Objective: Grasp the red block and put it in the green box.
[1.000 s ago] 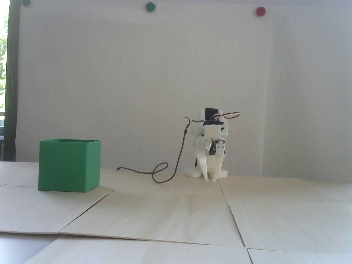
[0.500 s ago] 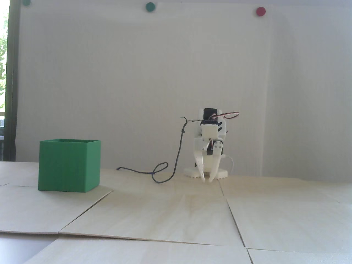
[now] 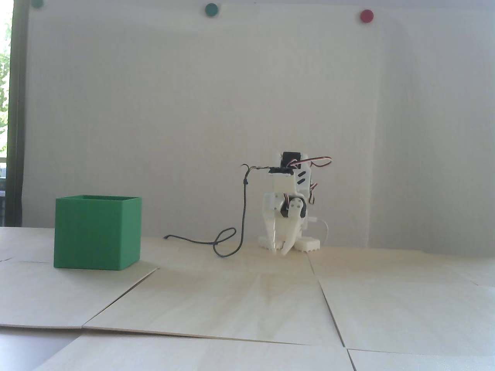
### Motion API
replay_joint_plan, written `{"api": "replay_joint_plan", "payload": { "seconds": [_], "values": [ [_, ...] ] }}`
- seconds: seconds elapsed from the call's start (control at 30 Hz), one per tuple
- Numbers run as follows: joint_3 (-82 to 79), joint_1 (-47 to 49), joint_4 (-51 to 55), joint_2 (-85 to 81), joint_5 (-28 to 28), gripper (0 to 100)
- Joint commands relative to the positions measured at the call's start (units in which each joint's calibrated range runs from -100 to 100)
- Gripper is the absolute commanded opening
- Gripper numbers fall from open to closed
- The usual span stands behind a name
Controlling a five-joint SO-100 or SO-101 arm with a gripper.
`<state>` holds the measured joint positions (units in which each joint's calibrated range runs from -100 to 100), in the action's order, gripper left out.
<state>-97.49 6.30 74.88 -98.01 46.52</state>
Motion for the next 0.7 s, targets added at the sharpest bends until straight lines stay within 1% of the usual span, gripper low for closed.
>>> {"api": "replay_joint_plan", "payload": {
  "seconds": [0.0, 0.67],
  "values": [
    [-1.2, -0.6, 1.9, -0.7, 0.0, 3],
    [-1.2, -0.7, 1.9, -0.7, 0.0, 3]
  ]
}}
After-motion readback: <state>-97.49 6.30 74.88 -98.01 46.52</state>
